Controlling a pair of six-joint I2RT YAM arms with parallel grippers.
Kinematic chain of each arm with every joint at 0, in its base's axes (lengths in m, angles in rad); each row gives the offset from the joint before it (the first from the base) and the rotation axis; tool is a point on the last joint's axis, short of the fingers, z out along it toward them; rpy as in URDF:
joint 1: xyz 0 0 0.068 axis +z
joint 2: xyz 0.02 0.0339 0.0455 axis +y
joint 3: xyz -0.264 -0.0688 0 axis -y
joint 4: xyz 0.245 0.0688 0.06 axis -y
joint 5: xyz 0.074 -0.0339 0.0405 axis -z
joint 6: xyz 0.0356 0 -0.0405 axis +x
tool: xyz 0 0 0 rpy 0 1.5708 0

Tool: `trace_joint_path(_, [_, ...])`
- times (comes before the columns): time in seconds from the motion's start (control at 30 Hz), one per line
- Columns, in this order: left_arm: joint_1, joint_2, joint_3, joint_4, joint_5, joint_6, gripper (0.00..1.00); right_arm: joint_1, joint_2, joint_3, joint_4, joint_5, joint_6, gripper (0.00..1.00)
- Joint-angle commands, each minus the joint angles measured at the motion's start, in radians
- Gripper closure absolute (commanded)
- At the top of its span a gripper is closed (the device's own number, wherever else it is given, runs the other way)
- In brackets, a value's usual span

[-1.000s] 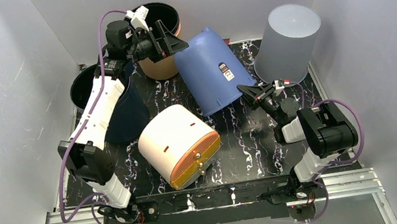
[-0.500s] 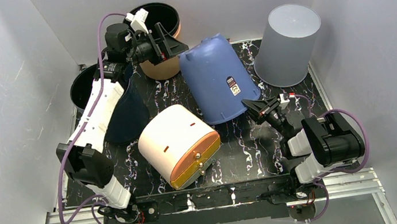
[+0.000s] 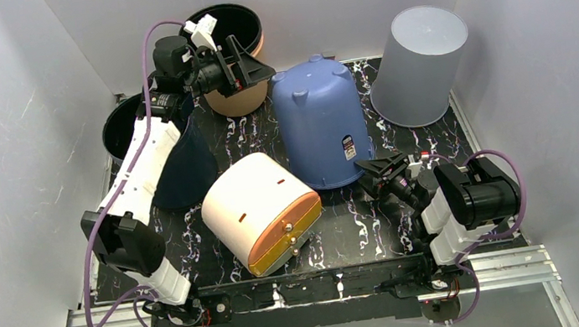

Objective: Turn the large container upside down

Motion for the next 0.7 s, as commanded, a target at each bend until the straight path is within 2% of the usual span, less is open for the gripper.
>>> trace_joint_path(0.0, [0.003,-0.042,-0.007,0.026,0.036,-0.013,0.02,-0.01,0.003,0.01,0.353,-0.001,-0.009,0.47])
trace_joint_path(0.2, [0.001,-0.045,-0.064,0.045,0.06,-0.032,0.02,-0.011,0.041,0.019,0.354,-0.02,0.014,0.45])
trace_joint_path(0.33, [-0.003,-0.059,-0.119,0.058,0.068,-0.041,0.02,-0.013,0.049,0.017,0.343,-0.01,0.016,0.31])
trace_joint_path(0.4, [-0.01,-0.062,-0.139,0.059,0.072,-0.043,0.02,-0.015,0.041,0.014,0.305,0.003,0.009,0.18])
trace_joint_path(0.5, [-0.013,-0.054,-0.118,-0.015,0.068,0.002,0.02,-0.017,0.005,0.014,0.254,0.012,-0.007,0.13])
trace_joint_path(0.6, [-0.013,-0.041,-0.066,-0.125,0.019,0.072,0.02,-0.018,-0.08,0.023,0.123,0.01,-0.046,0.09])
trace_joint_path(0.67, [-0.013,-0.03,-0.058,-0.127,0.021,0.07,0.02,-0.018,-0.179,0.048,-0.076,0.011,-0.113,0.07])
